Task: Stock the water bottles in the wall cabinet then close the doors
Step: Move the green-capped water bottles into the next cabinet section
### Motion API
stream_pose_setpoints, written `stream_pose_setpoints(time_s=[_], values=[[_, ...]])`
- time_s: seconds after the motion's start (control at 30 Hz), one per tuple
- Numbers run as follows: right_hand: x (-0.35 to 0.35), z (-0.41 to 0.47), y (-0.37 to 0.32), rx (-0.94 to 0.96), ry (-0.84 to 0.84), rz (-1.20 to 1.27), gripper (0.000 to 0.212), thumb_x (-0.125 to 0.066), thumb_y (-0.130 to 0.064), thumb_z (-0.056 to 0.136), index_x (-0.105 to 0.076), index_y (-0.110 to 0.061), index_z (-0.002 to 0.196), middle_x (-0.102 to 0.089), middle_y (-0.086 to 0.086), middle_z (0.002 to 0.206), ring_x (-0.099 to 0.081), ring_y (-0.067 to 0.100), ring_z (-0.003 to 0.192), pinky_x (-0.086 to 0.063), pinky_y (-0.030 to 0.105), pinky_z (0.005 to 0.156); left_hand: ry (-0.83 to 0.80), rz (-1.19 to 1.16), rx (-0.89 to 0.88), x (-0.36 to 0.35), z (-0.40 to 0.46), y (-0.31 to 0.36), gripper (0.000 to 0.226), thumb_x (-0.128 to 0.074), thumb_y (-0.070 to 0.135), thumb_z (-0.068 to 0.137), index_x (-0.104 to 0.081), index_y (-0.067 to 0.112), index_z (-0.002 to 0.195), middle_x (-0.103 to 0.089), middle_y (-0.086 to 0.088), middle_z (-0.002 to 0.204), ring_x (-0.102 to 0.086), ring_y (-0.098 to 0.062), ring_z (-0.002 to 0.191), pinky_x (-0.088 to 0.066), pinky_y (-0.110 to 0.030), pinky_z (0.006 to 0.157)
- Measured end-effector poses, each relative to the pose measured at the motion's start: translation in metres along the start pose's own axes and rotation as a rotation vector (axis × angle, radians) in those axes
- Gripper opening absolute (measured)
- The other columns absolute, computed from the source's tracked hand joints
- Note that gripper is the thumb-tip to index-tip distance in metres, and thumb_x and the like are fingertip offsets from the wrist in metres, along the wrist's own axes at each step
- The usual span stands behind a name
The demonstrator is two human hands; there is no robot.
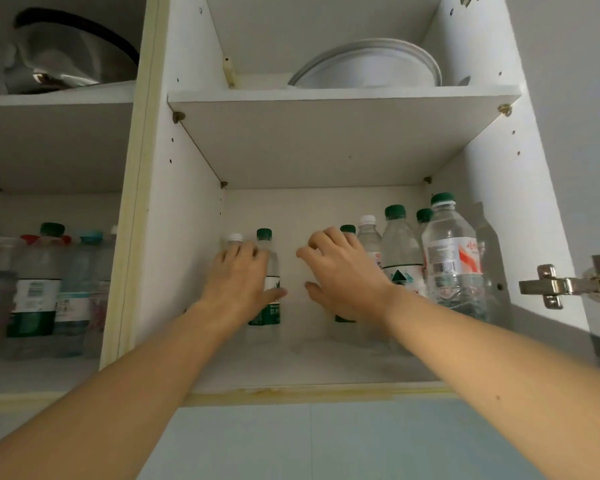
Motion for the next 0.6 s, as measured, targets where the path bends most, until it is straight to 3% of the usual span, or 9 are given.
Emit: stream_pose_setpoints(time_s=[0.1, 0.2, 0.37, 0.5, 0.53, 0.6], values=[[0.032, -0.029, 0.023, -0.176, 0.204, 0.023, 0.041, -0.067, -0.023, 0.088, -0.061, -0.011, 0.127, -0.055, 0.01, 0.127, -0.047, 0.032, 0.12, -0.043, 0.046, 0.1, 0.097, -0.315, -0.001, 0.021, -0.008, 0.02, 0.071, -0.061, 0.063, 0.089, -0.046, 0.021, 0.144, -0.046, 0.001, 0.143, -0.042, -0.019, 0.13, -0.041, -0.034, 0.1], [0.053, -0.061, 0.047, -0.364, 0.291, 0.047, 0.054, -0.075, -0.022, 0.084, -0.057, -0.01, 0.134, -0.048, 0.012, 0.133, -0.042, 0.033, 0.124, -0.043, 0.048, 0.102, 0.094, -0.564, -0.019, 0.04, -0.013, 0.041, 0.065, -0.062, 0.06, 0.09, -0.047, 0.022, 0.142, -0.045, 0.005, 0.14, -0.044, -0.015, 0.127, -0.044, -0.032, 0.095], [0.062, -0.108, 0.076, -0.685, 0.205, 0.145, 0.078, -0.075, -0.032, 0.083, -0.036, -0.017, 0.149, -0.029, 0.014, 0.149, -0.029, 0.035, 0.133, -0.036, 0.048, 0.11, 0.006, -0.75, -0.025, 0.056, -0.009, 0.089, 0.065, -0.065, 0.057, 0.089, -0.049, 0.018, 0.139, -0.05, 0.003, 0.132, -0.053, -0.012, 0.114, -0.051, -0.035, 0.098], [0.042, -0.135, 0.076, -0.728, 0.008, 0.3, 0.102, -0.073, -0.025, 0.088, 0.001, -0.027, 0.159, 0.003, 0.011, 0.162, -0.021, 0.042, 0.142, -0.038, 0.053, 0.112, -0.105, -0.842, -0.042, 0.049, 0.003, 0.135, 0.065, -0.067, 0.051, 0.09, -0.045, 0.017, 0.141, -0.052, -0.002, 0.136, -0.056, -0.015, 0.11, -0.052, -0.037, 0.098], [0.037, -0.139, 0.076, -0.729, 0.004, 0.365, 0.106, -0.071, -0.019, 0.089, 0.008, -0.032, 0.158, 0.006, 0.008, 0.162, -0.023, 0.043, 0.142, -0.041, 0.053, 0.11, -0.133, -0.866, -0.038, 0.046, 0.005, 0.145, 0.067, -0.068, 0.05, 0.09, -0.042, 0.018, 0.143, -0.051, -0.003, 0.139, -0.057, -0.017, 0.112, -0.053, -0.039, 0.099], [0.032, -0.144, 0.079, -0.73, 0.043, 0.437, 0.11, -0.069, -0.011, 0.089, 0.014, -0.041, 0.156, -0.004, 0.007, 0.162, -0.032, 0.042, 0.138, -0.045, 0.051, 0.105, -0.17, -0.933, -0.02, 0.041, 0.01, 0.162, 0.072, -0.069, 0.047, 0.091, -0.035, 0.018, 0.148, -0.047, -0.005, 0.146, -0.059, -0.02, 0.115, -0.054, -0.044, 0.099]])
Point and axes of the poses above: each hand's wrist, its own z-axis towards the middle knuckle, its own x-axis out of the back of the hand, y = z × x, the point moved 4 cm from there along z, towards the middle knuckle
